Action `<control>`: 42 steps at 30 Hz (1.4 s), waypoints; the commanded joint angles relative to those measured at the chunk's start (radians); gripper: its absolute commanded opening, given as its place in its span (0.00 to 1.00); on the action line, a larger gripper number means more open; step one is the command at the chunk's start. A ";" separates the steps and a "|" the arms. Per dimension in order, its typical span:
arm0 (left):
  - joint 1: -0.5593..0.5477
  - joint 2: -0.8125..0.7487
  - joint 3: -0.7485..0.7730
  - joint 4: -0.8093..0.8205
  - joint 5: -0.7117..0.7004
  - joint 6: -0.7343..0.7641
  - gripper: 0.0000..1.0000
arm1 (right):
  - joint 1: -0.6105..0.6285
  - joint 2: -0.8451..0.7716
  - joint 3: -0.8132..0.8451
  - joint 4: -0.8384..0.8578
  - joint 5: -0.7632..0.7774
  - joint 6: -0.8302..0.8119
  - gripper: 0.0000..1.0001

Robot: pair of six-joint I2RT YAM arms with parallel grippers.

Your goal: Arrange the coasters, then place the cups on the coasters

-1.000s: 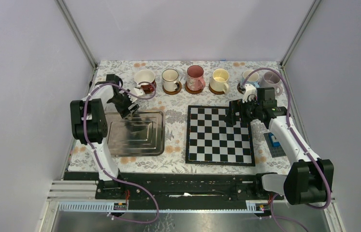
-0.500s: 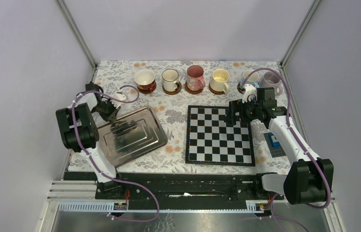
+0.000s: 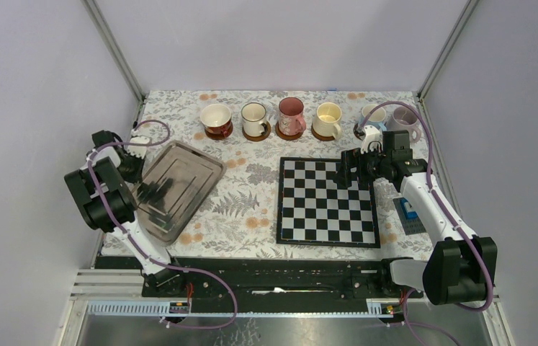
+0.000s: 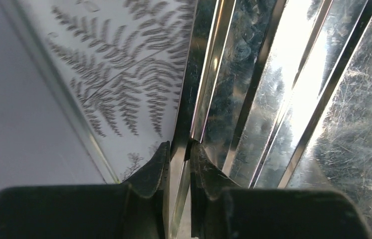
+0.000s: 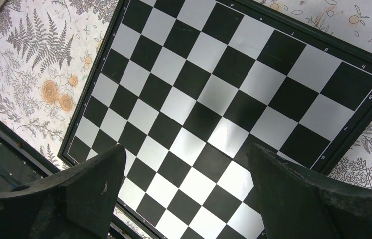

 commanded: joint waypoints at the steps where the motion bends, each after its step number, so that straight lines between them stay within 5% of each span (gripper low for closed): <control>1: 0.007 -0.013 -0.012 0.185 -0.165 -0.204 0.00 | -0.003 -0.006 -0.001 0.019 -0.025 -0.015 0.98; 9: 0.007 -0.100 0.011 0.286 -0.227 -0.422 0.00 | -0.003 -0.004 -0.005 0.018 -0.024 -0.020 0.98; 21: 0.002 -0.111 0.055 0.345 -0.341 -0.500 0.00 | -0.002 -0.004 -0.005 0.021 -0.036 -0.021 0.98; 32: -0.117 0.046 0.229 0.358 -0.412 -0.592 0.00 | -0.003 -0.006 -0.008 0.017 -0.032 -0.021 0.98; 42: -0.143 0.212 0.423 0.363 -0.328 -0.470 0.00 | -0.003 0.000 -0.011 0.015 -0.028 -0.019 0.98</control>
